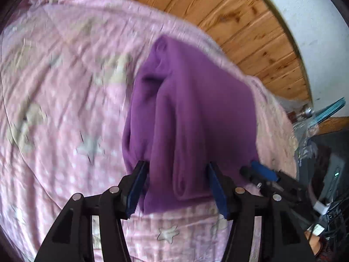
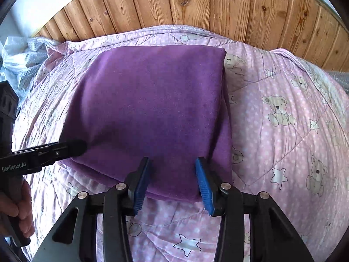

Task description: Fold clothes

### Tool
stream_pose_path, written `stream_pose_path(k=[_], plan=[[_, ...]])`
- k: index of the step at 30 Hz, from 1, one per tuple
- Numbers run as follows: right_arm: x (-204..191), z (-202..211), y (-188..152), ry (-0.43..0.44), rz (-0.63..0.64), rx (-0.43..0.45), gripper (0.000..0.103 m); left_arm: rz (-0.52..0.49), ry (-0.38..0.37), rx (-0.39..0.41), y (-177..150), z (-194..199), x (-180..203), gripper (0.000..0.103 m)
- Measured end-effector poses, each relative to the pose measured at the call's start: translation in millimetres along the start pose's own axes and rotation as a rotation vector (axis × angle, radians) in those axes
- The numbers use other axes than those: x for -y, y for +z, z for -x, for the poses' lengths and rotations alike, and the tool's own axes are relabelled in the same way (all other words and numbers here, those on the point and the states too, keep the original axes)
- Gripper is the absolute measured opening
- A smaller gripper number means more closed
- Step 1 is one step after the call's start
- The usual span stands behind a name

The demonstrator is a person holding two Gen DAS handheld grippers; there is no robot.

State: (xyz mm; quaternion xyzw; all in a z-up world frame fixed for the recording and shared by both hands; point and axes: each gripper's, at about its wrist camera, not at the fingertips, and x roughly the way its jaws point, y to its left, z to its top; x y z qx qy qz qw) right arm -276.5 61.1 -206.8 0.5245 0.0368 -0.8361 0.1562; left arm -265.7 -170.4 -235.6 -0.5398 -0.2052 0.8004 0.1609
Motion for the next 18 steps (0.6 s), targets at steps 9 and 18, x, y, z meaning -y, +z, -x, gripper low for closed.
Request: stream_pose_path(k=[9, 18], plan=[[-4.1, 43.9, -2.8, -0.008, -0.006, -0.033, 0.044, 0.002, 0.117, 0.014, -13.9, 22.8, 30.7, 0.059], [-43.2, 148.1, -32.9, -0.157, -0.056, 0.069, 0.062, -0.189, 0.129, 0.083, -57.3, 125.5, 129.3, 0.078]])
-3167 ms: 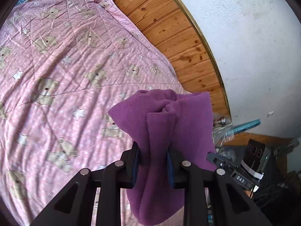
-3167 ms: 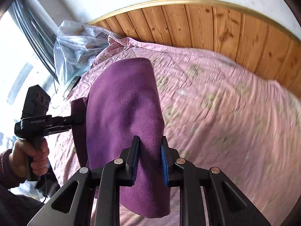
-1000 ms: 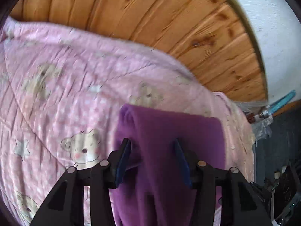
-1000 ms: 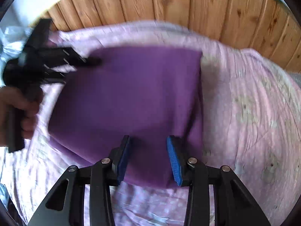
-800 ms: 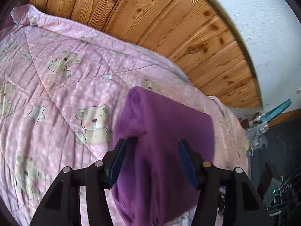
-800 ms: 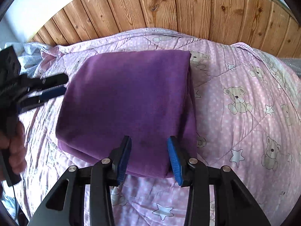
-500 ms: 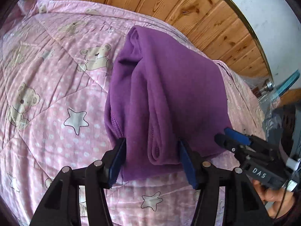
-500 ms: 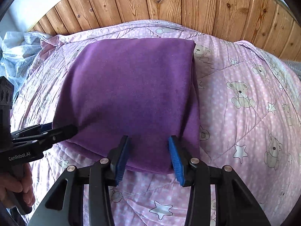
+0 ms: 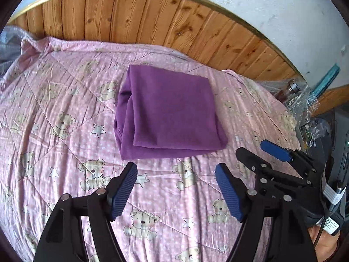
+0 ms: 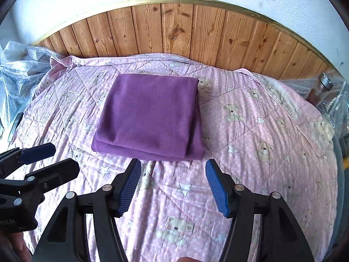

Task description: Fold clothes

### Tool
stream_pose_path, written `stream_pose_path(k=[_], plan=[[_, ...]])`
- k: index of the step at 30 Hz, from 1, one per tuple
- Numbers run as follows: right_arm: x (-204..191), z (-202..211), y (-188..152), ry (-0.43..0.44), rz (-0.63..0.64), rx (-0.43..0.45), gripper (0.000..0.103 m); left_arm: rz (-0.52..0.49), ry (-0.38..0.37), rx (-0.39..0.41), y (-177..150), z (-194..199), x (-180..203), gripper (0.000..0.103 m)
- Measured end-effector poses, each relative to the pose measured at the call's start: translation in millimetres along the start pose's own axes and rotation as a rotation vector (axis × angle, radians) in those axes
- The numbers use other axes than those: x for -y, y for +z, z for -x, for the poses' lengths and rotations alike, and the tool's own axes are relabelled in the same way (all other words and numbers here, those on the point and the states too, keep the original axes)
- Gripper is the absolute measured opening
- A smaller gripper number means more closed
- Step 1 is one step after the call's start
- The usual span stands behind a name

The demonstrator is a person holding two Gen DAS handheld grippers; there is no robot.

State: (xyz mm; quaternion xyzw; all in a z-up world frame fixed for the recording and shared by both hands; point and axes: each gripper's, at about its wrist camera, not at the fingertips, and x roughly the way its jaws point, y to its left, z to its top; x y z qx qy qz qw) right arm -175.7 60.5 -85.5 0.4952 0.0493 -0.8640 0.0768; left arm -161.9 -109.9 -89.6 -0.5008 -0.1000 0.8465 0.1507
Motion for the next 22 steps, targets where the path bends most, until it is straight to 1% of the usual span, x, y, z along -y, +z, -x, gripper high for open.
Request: stream_pose_path(k=[2, 3, 5, 8, 14, 22], plan=[[-5.6, 18.3, -10.3, -0.009, -0.032, 0.003, 0.062, -0.029, 0.006, 0.019, -5.6, 19.6, 13.1, 0.078], [-7.2, 26.5, -15.6, 0.002, -0.056, 0.0, 0.062, -0.037, 0.003, 0.03, -9.2, 30.3, 16.8, 0.078], [-12.1, 42.1, -25.6, 0.013, -0.091, -0.002, 0.062, -0.045, -0.012, 0.047, -15.8, 49.6, 22.5, 0.079], [-20.2, 63.1, -36.8, 0.01, -0.121, 0.014, 0.062, -0.061, -0.045, 0.046, -22.1, 68.4, 25.1, 0.08], [-41.8, 98.5, -51.3, -0.023, -0.125, 0.068, 0.062, -0.101, -0.076, 0.056, -40.1, 102.0, 25.5, 0.08], [-55.2, 124.0, -57.3, -0.057, -0.122, 0.104, 0.062, -0.133, -0.066, 0.076, -45.3, 130.0, 24.0, 0.08]])
